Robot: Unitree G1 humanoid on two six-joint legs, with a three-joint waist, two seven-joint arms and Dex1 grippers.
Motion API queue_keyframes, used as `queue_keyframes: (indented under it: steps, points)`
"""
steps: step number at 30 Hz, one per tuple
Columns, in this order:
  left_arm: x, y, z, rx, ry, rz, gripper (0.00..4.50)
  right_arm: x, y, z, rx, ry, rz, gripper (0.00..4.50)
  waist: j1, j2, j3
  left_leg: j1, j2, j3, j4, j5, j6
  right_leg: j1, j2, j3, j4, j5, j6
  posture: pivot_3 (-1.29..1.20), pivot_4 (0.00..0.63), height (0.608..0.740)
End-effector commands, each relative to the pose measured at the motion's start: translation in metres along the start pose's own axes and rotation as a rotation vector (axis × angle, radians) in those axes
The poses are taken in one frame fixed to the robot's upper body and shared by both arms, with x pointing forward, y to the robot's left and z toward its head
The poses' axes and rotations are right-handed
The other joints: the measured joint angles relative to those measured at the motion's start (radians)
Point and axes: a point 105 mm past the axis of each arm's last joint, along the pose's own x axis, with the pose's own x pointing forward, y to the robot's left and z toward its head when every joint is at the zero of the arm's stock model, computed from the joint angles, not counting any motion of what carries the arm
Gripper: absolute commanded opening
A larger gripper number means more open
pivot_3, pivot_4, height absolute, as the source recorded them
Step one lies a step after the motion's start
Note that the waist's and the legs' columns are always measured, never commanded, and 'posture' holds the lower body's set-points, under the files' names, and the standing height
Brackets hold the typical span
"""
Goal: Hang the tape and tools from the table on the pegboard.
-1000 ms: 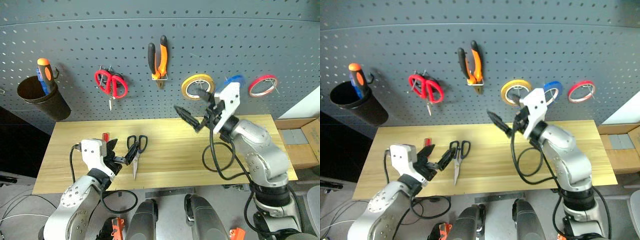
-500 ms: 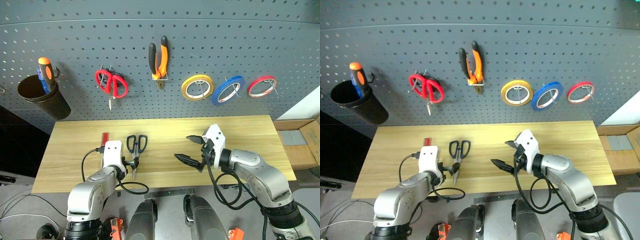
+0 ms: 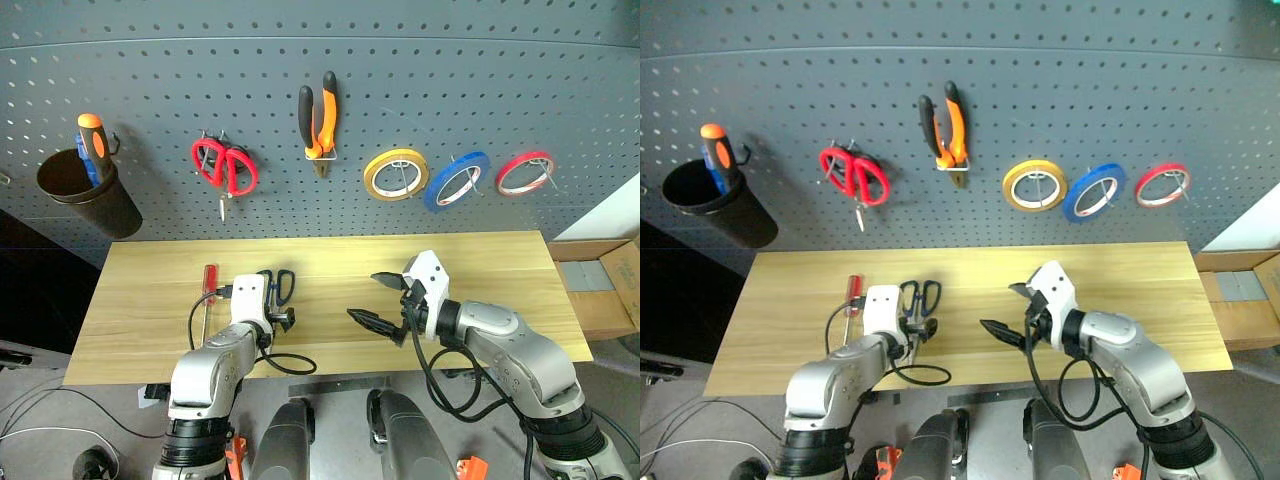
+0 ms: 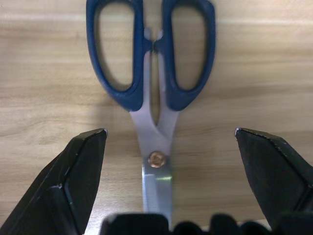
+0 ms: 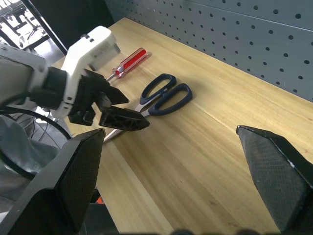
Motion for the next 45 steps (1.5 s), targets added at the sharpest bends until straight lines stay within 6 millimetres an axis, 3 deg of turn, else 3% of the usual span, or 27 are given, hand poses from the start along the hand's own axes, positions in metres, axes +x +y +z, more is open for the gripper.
queue_keyframes:
  steps: [1,4,7,17,23,28,36,45]
  points:
    - [0.005,-0.002,0.003,0.021,0.007,0.019,4.50,0.000,0.009,0.008,-0.025,-0.024,0.026,4.48,0.000,-0.001,0.001,0.000,0.000,0.000,0.000,0.000,0.000,0.000,0.000,0.000,0.000,0.000,0.000,-0.02,0.343,0.740]
    - [0.008,-0.006,0.002,0.018,0.018,0.001,4.50,0.000,0.009,0.008,-0.024,-0.018,0.034,4.48,-0.001,-0.003,0.002,0.000,0.000,0.000,0.000,0.000,0.000,0.000,0.000,0.000,0.000,0.000,0.000,-0.02,0.344,0.740]
    - [0.009,-0.009,-0.001,0.014,0.024,-0.018,3.91,0.000,0.010,0.005,-0.032,-0.003,0.040,4.50,-0.001,-0.003,0.002,0.000,0.000,0.000,-0.001,0.000,0.000,0.000,0.000,0.000,-0.001,0.000,0.000,-0.03,0.344,0.740]
    - [-0.004,-0.005,-0.005,0.015,0.011,-0.033,0.68,0.000,0.007,0.003,-0.039,0.008,0.038,4.50,-0.001,-0.003,0.002,0.000,0.000,0.000,-0.001,0.000,0.000,0.000,0.000,0.000,-0.001,0.000,0.000,-0.03,0.332,0.740]
    - [-0.036,-0.008,0.032,0.093,-0.324,-0.086,0.37,0.001,0.004,0.005,-0.048,0.002,0.050,4.50,-0.001,-0.003,0.002,-0.001,0.001,0.000,-0.002,0.000,-0.002,-0.001,0.000,0.000,-0.002,-0.002,0.004,-0.02,0.319,0.740]
    - [-0.085,0.000,0.064,0.157,-0.698,-0.050,0.36,0.004,0.006,0.008,-0.059,-0.006,0.087,4.50,0.004,-0.003,0.002,-0.002,0.001,0.000,-0.003,0.000,-0.003,-0.001,-0.001,0.000,-0.006,0.000,0.000,-0.01,0.308,0.740]
    - [-0.127,-0.010,0.101,0.262,-0.968,-0.059,0.36,0.015,0.008,0.007,-0.068,-0.003,0.152,4.50,0.023,-0.003,0.001,-0.009,0.000,-0.001,-0.002,0.000,-0.002,-0.003,-0.001,-0.002,-0.015,0.003,0.002,0.04,0.279,0.740]
    - [-0.137,-0.018,0.096,0.331,-0.999,-0.108,0.36,0.023,0.002,0.006,-0.089,-0.006,0.178,4.50,0.035,-0.003,-0.001,-0.014,0.000,-0.002,-0.002,0.002,-0.004,-0.006,-0.001,-0.003,-0.018,0.003,0.002,0.07,0.259,0.740]
